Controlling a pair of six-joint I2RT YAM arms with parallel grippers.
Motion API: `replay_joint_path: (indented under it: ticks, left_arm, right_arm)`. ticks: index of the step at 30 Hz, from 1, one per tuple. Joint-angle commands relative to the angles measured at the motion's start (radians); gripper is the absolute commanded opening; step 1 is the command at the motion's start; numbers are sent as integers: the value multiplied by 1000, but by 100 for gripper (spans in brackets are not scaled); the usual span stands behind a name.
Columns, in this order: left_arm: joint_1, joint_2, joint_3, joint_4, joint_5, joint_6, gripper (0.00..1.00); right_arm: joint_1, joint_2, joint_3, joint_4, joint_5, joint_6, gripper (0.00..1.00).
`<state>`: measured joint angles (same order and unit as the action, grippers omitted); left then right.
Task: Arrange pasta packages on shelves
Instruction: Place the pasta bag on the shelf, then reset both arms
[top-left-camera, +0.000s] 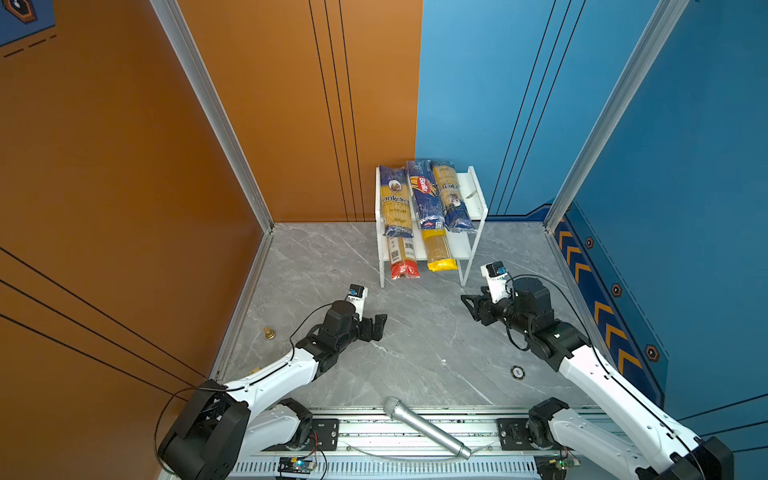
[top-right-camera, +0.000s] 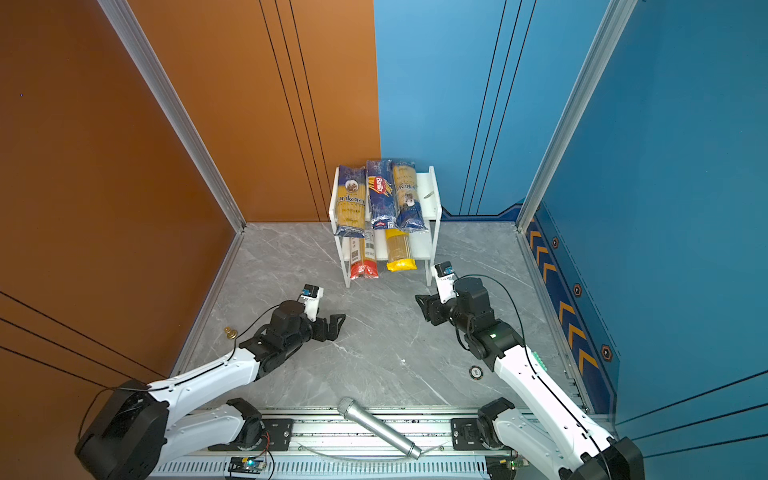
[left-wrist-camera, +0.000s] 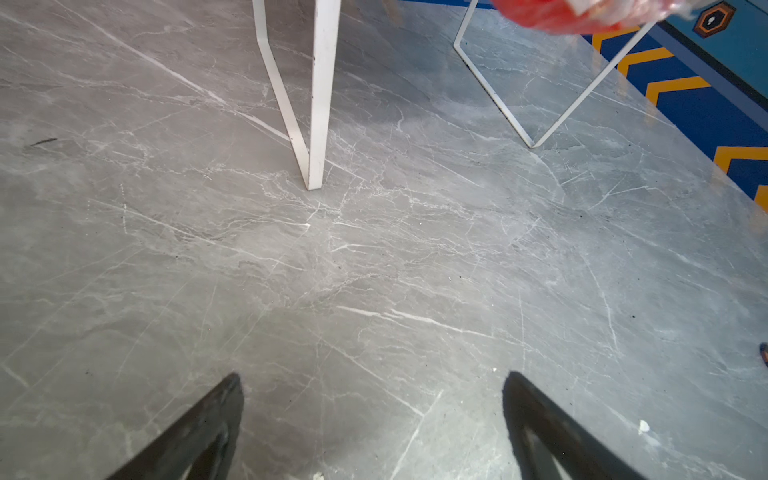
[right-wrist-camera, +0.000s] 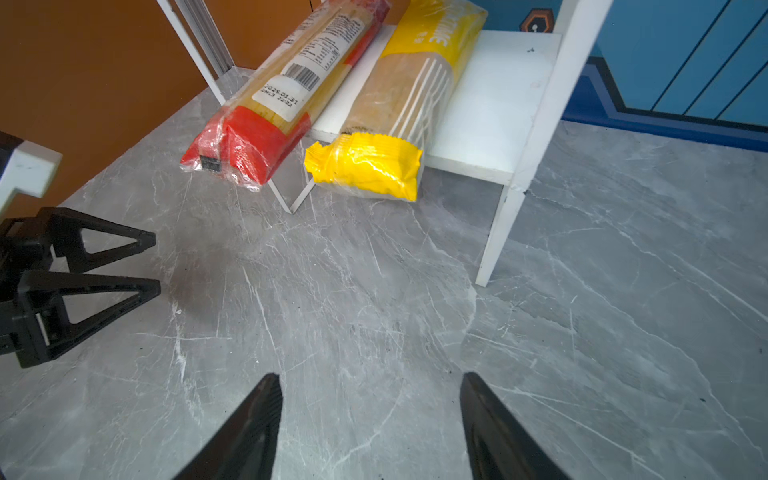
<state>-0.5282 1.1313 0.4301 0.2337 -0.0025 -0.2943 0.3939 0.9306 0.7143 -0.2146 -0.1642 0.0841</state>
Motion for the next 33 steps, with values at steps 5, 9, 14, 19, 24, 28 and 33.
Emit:
replay_joint_path:
  ticks: [5,9,14,19,24,28,33]
  left_arm:
    - [14,-78,55,-74,-87,68,98]
    - [23,-127,53,-83,-111,95,98]
    - [47,-172,62,-120,-126,130,98]
    - [95,-200,65,-122,-131,165,98]
    - [184,-201,65,-108,-121,188,98]
    - [255,-197,34,-29,-108,237,98]
    - [358,-165,-17,86,-99,282,98]
  right_arm:
    - [-110,-38,-62,-1,1,15,66]
    - [-213,-59,-122,64,-13,43,67]
    - [-328,-59,-186,153,-37,71,67]
    - [-431,-39,-257,294,-43,104,68]
    - [-501,12,-361,541,-17,132,68]
    - [-507,68,-434,712,46,110,69]
    - [-509,177,-478,899,107,91,69]
